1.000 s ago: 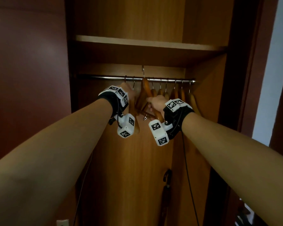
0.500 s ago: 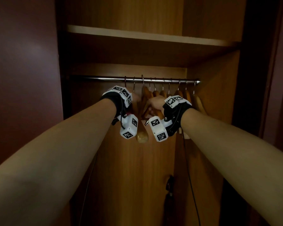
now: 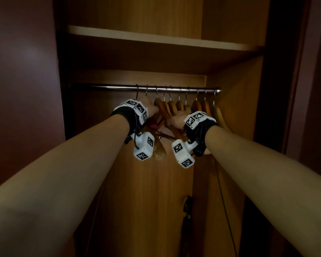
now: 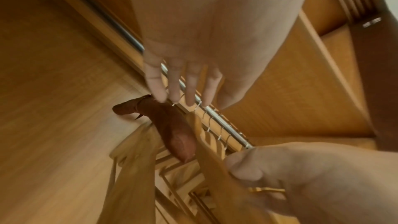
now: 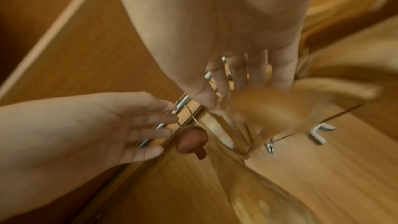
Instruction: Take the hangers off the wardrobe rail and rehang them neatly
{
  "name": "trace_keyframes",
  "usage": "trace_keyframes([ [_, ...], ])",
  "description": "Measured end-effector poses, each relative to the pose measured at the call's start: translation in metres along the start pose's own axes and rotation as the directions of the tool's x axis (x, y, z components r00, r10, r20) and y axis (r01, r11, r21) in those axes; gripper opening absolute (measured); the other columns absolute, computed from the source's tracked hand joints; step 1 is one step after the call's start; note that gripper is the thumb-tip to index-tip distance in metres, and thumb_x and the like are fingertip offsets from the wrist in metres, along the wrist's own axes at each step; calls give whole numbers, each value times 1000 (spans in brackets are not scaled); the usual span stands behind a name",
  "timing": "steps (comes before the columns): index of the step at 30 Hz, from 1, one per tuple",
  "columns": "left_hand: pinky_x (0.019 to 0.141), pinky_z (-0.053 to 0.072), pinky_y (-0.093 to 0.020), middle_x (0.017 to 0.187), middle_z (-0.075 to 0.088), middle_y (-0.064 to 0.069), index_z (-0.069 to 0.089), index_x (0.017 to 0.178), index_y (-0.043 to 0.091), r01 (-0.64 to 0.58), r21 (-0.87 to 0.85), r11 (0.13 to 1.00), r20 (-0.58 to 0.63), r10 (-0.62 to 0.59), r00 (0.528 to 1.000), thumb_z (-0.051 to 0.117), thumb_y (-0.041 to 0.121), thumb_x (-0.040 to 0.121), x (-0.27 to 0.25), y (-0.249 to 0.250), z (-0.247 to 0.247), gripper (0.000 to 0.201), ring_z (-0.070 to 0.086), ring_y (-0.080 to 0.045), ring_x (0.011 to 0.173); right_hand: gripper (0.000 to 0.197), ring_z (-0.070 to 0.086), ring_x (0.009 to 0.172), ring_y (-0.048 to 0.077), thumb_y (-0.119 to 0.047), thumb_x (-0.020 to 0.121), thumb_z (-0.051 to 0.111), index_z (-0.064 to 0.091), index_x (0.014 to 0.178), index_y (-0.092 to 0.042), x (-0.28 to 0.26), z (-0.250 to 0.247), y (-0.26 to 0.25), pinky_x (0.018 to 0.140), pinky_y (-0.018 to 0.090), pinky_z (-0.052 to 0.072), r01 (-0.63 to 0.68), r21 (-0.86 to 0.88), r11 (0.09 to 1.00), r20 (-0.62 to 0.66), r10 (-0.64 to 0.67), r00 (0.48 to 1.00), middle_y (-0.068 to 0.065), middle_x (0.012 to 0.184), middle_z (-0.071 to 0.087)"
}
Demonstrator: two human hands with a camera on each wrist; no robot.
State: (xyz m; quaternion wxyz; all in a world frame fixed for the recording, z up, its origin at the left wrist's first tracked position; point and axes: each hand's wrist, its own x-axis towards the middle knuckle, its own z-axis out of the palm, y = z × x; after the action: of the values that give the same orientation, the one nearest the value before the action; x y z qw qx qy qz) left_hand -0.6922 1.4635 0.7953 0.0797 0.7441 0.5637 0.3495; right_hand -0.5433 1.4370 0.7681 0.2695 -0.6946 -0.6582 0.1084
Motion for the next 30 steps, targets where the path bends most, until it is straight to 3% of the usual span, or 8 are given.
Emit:
trace_keyframes([
  [2, 67, 49, -27, 88, 63, -7, 66, 90, 9, -30, -52, 998, -43, 28, 999, 58, 20, 90, -10, 7, 2, 14, 59, -19, 74, 50, 43, 133, 36, -38, 82, 64, 54, 126, -15, -8, -5, 6, 106, 47, 38, 24, 64, 998, 8, -24, 1000, 14, 148, 42],
  [5, 49, 46, -13, 80, 61, -4, 66, 85, 11, -76, -119, 990, -85, 66, 994, 55, 15, 94, -34, 22, 2, 14, 56, -11, 66, 8, 24, 140, 40, -30, 81, 52, 49, 76, -26, -26, -14, 13, 112, 56, 27, 10, -16, 1000, 10, -10, 1000, 14, 136, 46],
  [7, 42, 41, -7, 84, 62, -6, 67, 94, 7, -102, -132, 986, -109, 88, 990, 53, 13, 95, -51, 32, 2, 15, 56, -12, 67, 22, 33, 137, 38, -31, 78, 53, 61, 96, -22, -45, -21, 20, 111, 54, 31, 43, -13, 999, 11, -42, 999, 15, 134, 49],
  [10, 54, 53, -16, 87, 67, -5, 68, 96, 11, -96, -156, 983, -120, 78, 990, 54, 18, 95, -79, 48, 1, 16, 62, -14, 70, 57, 37, 138, 34, -24, 89, 59, 45, 142, -11, -55, -28, 33, 112, 47, 35, 107, 88, 990, -30, -105, 994, 14, 152, 35],
  [13, 56, 55, -26, 78, 67, -1, 68, 89, 18, -82, -162, 983, -104, 66, 992, 55, 24, 94, -107, 60, 2, 16, 65, -15, 68, 46, 45, 131, 35, -24, 80, 60, 60, 126, -17, -89, -34, 40, 105, 49, 45, 101, 107, 989, 0, -102, 995, 10, 147, 41],
  [16, 60, 59, -32, 77, 68, -2, 67, 90, 21, -69, -182, 981, -81, 55, 995, 56, 25, 92, -139, 73, 3, 12, 67, -18, 70, 21, 62, 107, 32, -18, 86, 59, 65, 106, -17, -123, -38, 50, 91, 48, 55, 114, 225, 968, -18, -113, 993, 13, 114, 62],
  [23, 77, 60, -35, 92, 70, -1, 65, 87, 27, -32, -286, 958, -21, 27, 999, 58, 23, 91, -200, 96, 8, 8, 69, -16, 85, 27, 59, 106, 30, -12, 86, 57, 66, 109, -22, -180, -43, 75, 91, 45, 55, 143, 208, 968, -45, -137, 990, 7, 117, 60],
  [30, 59, 57, -26, 97, 70, -4, 65, 98, 23, -51, -352, 935, 32, 67, 997, 55, 24, 95, -250, 127, 6, 11, 69, -19, 86, 23, 63, 104, 27, -20, 92, 55, 66, 111, -23, -246, -70, 83, 90, 42, 55, 100, 127, 987, -165, -79, 983, 4, 116, 64],
])
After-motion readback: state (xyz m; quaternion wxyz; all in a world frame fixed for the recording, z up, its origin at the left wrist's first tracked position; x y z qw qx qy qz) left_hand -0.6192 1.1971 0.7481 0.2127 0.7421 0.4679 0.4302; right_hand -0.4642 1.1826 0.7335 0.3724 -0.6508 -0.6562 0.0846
